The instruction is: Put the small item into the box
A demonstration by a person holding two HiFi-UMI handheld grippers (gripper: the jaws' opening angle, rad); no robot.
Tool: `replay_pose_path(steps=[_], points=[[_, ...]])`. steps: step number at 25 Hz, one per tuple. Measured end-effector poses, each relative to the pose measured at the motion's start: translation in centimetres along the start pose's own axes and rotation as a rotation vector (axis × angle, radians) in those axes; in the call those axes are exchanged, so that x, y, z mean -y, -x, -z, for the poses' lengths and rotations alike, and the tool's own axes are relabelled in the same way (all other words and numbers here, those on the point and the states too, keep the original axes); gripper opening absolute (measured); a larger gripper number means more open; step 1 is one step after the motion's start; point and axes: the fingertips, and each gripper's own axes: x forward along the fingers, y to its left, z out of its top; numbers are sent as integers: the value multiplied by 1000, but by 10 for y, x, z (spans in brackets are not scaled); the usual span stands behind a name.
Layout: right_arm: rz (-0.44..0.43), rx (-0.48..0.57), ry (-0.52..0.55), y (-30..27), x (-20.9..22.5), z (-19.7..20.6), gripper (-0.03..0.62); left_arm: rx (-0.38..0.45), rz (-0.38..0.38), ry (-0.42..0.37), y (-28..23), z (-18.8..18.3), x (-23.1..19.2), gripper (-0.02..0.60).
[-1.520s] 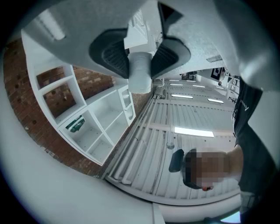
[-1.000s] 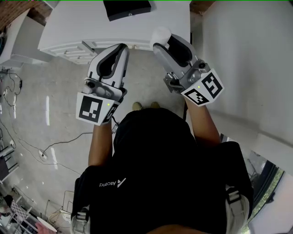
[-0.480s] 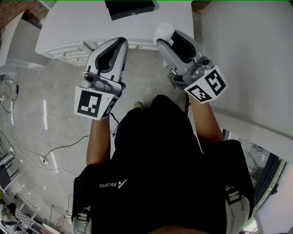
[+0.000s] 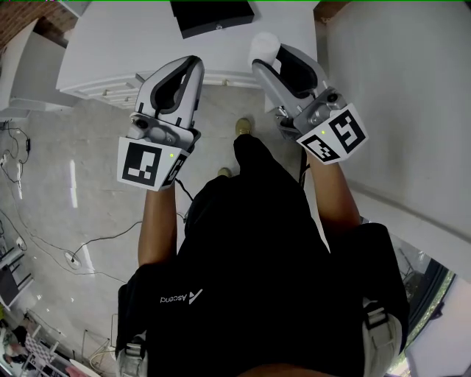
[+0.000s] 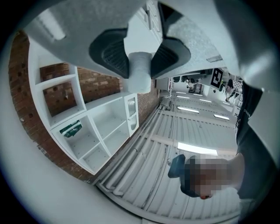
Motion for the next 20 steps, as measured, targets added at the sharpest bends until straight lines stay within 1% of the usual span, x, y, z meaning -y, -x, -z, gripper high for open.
replay_pose_path(steps=[3,6,9,16,20], points=[[-6,-3,7,-14,23,4,161,-14,-11,-10,-18,7,-16,8],[-8,-5,13,-35,61,1,161,-33,-25,-21,-51,13,-38,8],[-4,-10,22,-48,98,7,161,-21,-35,-23,-85,23,-54,8],[-3,-43,29,-49,118,33,161,-64,-57,-51,-89,57,-64,8],[-12,-83,36,-72,159,48,161,-92,-81,-57,-125,75,-88,8]])
